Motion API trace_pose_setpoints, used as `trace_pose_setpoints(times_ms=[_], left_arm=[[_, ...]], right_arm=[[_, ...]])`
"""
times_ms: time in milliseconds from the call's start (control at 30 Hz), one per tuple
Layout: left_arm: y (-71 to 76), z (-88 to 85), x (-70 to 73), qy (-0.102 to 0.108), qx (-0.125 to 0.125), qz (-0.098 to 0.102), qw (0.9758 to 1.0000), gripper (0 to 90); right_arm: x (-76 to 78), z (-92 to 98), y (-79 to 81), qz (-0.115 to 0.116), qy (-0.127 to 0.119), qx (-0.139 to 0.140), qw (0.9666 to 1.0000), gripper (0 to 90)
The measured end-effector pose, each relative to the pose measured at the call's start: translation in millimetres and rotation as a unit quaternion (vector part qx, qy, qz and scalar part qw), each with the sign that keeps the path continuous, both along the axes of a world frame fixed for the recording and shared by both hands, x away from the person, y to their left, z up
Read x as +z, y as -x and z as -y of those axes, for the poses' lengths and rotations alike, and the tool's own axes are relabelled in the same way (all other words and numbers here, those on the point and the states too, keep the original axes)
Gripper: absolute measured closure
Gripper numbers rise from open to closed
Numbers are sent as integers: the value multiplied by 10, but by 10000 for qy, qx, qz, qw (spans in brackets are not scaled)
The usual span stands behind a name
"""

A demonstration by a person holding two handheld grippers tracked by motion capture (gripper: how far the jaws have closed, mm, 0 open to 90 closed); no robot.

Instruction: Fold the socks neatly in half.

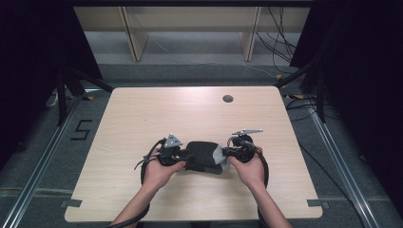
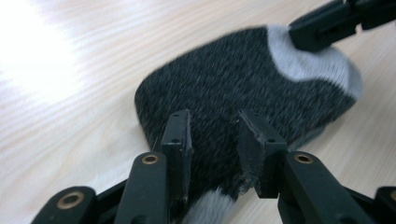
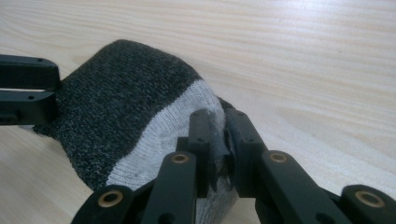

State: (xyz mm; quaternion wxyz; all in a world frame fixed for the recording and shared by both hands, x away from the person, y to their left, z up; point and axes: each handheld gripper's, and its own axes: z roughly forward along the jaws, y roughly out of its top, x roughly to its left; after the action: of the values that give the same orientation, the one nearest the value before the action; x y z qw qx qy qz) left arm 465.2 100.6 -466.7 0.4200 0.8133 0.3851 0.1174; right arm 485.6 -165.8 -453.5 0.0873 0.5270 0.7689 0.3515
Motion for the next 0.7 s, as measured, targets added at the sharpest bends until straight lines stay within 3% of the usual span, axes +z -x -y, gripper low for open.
trace_pose_setpoints(times_ms=[67, 133, 267, 367, 400, 500, 600, 667, 700], left_arm=[[2, -15, -45, 14, 5, -21, 10000, 638], [-7, -30, -76, -39, 17, -30, 10000, 638], [-11, -51, -123, -35, 51, -43, 10000, 645], [2, -59, -145, -80, 95, 44, 9999, 652], [-6, -67, -152, -45, 80, 38, 10000, 656], [-30, -110, -164, -15, 175, 22, 9998, 663], [-51, -157, -150, -114, 206, 2, 9997, 665], [-44, -180, -150, -119, 272, 9, 9996, 665], [-37, -203, -154, -117, 317, 31, 9994, 665]], right_arm=[[0, -21, 28, -160, -60, -111, 9998, 817], [-11, -27, 36, -55, -3, -101, 9999, 817], [-25, -59, 57, -55, -63, -95, 9999, 818], [-63, -69, 17, 91, -118, -4, 9999, 819], [-66, -80, 1, -40, -70, -98, 9999, 820], [-94, -102, -59, 77, -87, -29, 9999, 821], [-93, -157, -86, 69, -171, -6, 9998, 821], [-91, -214, -95, 76, -82, -16, 9999, 821], [-89, -224, -104, 207, -10, 66, 9998, 821]])
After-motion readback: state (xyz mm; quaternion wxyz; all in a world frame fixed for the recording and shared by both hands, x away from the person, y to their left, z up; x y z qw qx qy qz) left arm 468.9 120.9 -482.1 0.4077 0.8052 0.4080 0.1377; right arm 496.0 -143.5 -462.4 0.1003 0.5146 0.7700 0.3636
